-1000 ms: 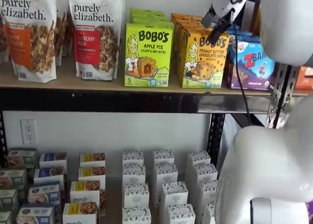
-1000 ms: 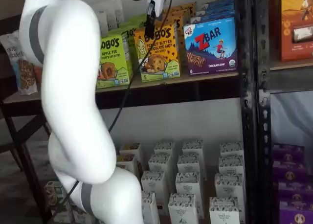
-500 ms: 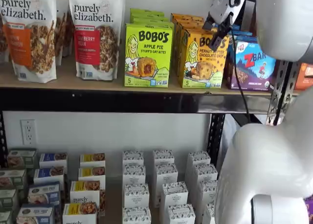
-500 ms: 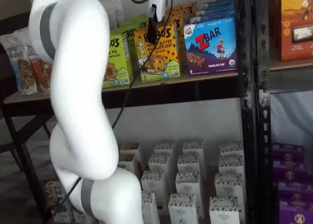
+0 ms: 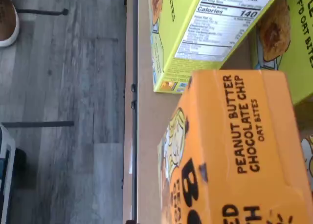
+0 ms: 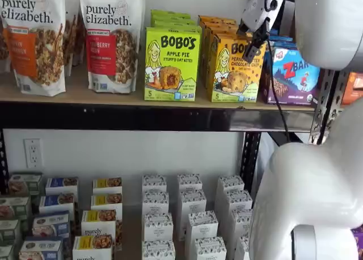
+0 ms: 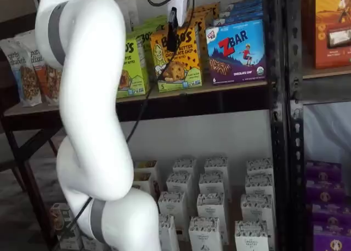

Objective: Pick up the orange box on the top shelf, the fifth box from the left

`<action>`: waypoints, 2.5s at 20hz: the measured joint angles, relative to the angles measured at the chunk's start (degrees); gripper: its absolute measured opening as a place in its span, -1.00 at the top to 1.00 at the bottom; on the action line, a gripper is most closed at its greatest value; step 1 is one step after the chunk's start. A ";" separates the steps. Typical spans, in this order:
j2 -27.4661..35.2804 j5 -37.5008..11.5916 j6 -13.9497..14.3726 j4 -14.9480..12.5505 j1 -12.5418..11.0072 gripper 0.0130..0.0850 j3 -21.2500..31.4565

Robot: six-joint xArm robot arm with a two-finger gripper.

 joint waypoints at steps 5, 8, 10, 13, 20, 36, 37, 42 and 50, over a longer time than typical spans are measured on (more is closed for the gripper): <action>0.27 -0.74 0.05 -1.29 0.54 -1.00 0.33; 0.80 0.01 0.04 -1.31 0.48 -1.00 -0.27; 1.16 0.62 0.00 -1.14 0.32 -1.00 -0.81; 1.41 1.01 -0.04 -1.10 0.21 -1.00 -1.25; 1.02 -0.07 -0.02 -1.19 0.33 -0.67 -0.67; -0.19 -3.08 0.48 -1.37 1.06 -0.33 0.60; 0.02 -2.55 0.50 -1.57 1.04 -0.33 0.22; 1.35 0.89 0.72 -3.01 1.12 -0.33 -2.07; 1.05 0.71 0.87 -3.07 1.28 -0.11 -1.80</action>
